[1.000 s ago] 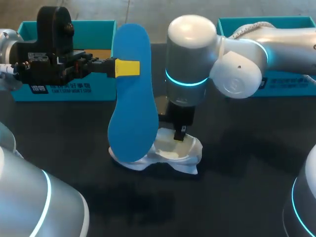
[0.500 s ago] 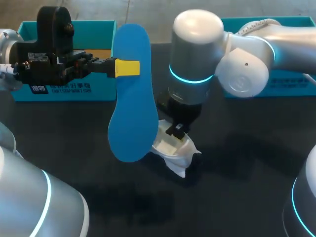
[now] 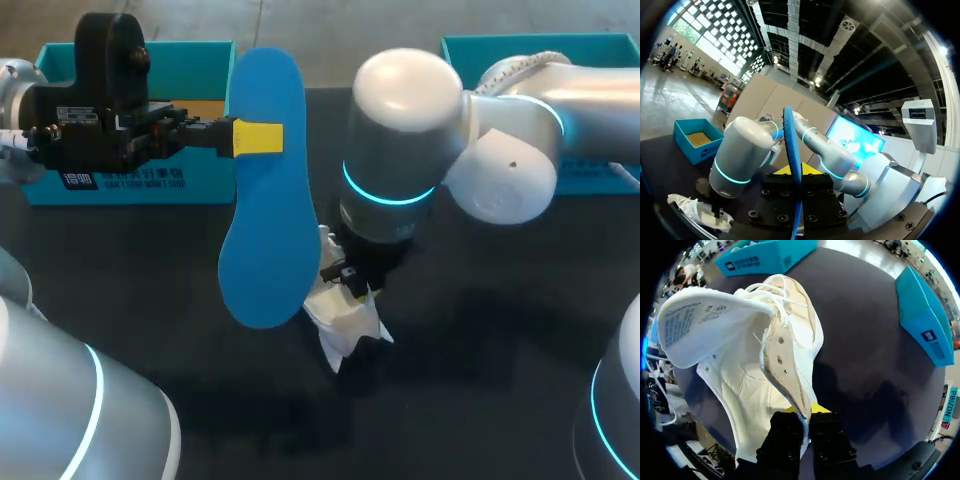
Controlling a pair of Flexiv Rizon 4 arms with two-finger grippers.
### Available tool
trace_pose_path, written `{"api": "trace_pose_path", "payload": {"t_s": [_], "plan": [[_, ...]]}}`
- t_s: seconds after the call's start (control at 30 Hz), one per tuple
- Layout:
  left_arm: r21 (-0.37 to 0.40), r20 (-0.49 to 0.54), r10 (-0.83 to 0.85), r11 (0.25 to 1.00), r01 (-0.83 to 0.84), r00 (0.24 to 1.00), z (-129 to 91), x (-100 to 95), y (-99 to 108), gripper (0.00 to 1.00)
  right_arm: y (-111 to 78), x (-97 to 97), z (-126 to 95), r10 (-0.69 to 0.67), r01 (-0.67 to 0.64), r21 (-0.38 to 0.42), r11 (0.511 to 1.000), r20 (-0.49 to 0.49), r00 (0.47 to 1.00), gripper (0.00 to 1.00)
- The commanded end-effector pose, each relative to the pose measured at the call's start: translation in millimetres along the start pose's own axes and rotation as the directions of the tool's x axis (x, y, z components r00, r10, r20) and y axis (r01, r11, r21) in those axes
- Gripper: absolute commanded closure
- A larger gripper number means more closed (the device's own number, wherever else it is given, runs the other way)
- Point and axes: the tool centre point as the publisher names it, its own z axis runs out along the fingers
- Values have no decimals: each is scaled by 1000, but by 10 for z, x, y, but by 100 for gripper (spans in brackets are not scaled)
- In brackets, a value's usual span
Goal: Take the shoe out of the shoebox, open the shoe tongue, remove and reinsert the insole, then place the shoe into the shoebox
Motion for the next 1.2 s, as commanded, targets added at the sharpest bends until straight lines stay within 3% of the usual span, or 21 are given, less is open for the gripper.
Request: {"api": "trace_pose_path", "payload": {"t_s": [0.03, 0.4, 0.7, 1.2], "plan": [[0, 0, 1, 1000, -1, 1000, 6, 0, 5, 100, 91, 118, -28, 19, -21, 30, 999, 43, 999, 100], [0, 0, 1, 1000, -1, 1000, 6, 0, 5, 100, 91, 118, -28, 19, -21, 30, 999, 43, 999, 100], [0, 0, 1, 1000, -1, 1000, 6, 0, 5, 100, -28, -60, 11, 259, -256, 49, 965, -49, 965, 100], [0, 0, 1, 1000, -1, 1000, 6, 0, 5, 100, 25, -151, 173, 359, -352, 73, 933, -130, 924, 100]]}}
